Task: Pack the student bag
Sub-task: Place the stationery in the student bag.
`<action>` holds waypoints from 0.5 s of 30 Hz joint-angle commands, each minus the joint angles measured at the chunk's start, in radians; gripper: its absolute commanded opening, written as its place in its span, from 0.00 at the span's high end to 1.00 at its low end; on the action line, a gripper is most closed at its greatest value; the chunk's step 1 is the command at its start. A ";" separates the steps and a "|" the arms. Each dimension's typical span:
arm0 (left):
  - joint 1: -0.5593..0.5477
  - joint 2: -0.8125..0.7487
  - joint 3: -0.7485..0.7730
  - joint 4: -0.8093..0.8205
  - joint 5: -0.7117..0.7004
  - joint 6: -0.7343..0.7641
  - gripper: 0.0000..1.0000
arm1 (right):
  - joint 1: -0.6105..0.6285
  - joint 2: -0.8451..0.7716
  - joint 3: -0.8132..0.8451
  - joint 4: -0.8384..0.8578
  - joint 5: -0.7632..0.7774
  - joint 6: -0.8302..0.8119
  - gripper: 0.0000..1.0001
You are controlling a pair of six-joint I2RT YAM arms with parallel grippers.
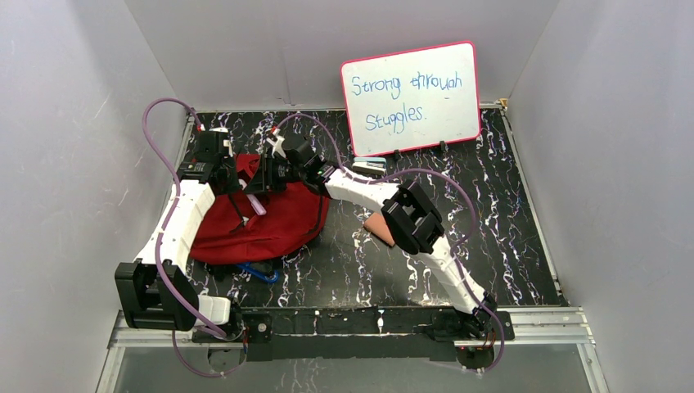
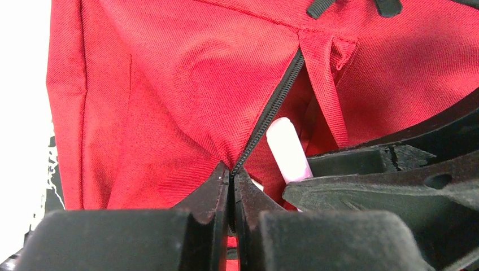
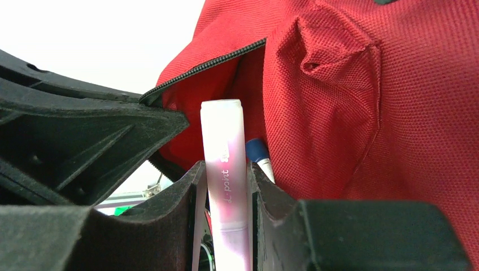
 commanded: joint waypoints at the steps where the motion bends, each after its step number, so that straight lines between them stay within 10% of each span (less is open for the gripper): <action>1: 0.006 -0.051 0.036 0.005 0.015 0.000 1.00 | 0.004 0.017 0.079 0.021 0.002 0.029 0.95; 15: 0.006 -0.068 0.025 0.005 0.034 0.010 1.00 | 0.004 0.114 0.226 0.008 0.034 0.057 0.93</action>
